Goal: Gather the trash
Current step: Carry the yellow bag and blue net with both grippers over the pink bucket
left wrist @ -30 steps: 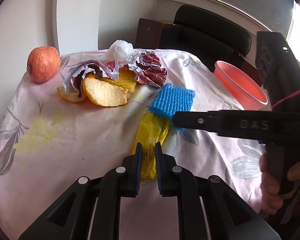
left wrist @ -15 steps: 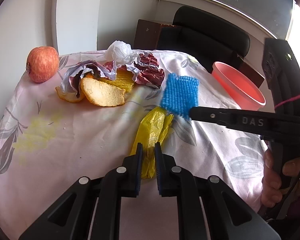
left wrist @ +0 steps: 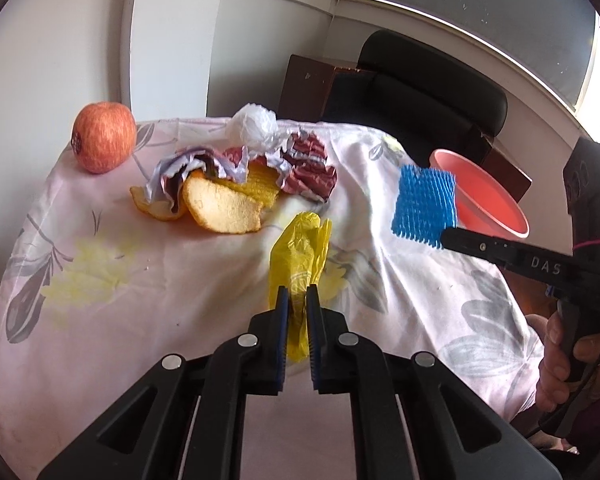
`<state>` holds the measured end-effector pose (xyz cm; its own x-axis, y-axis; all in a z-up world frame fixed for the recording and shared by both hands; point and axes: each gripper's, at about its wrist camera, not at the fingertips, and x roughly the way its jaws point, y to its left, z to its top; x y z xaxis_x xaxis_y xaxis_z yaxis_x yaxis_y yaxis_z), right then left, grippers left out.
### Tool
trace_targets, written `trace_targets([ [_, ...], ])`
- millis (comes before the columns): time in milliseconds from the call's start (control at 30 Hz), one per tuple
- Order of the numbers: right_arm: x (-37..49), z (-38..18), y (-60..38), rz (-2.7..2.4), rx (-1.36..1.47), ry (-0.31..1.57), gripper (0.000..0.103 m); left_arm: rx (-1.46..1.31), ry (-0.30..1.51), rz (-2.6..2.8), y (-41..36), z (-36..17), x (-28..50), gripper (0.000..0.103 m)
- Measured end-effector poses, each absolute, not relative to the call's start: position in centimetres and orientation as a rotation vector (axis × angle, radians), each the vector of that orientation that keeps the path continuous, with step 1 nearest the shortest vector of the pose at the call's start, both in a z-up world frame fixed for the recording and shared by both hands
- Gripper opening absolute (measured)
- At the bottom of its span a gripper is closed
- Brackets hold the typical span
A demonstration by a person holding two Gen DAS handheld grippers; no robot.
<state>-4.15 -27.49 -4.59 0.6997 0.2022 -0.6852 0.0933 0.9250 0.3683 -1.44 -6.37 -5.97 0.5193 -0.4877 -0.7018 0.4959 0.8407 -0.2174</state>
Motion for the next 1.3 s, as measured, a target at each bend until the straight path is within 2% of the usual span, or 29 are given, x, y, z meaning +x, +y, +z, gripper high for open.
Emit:
trace_targets([
  [533, -5.7, -4.2, -30.2, 0.025, 0.41, 0.732, 0.007, 0.01, 0.767, -0.642, -9.8, -2.6, -1.9, 0.008],
  [1300, -9.0, -3.6, -39.9, -0.163, 0.5, 0.613, 0.007, 0.054, 0.742, -0.793, -21.4, -0.1, -1.3, 0.008],
])
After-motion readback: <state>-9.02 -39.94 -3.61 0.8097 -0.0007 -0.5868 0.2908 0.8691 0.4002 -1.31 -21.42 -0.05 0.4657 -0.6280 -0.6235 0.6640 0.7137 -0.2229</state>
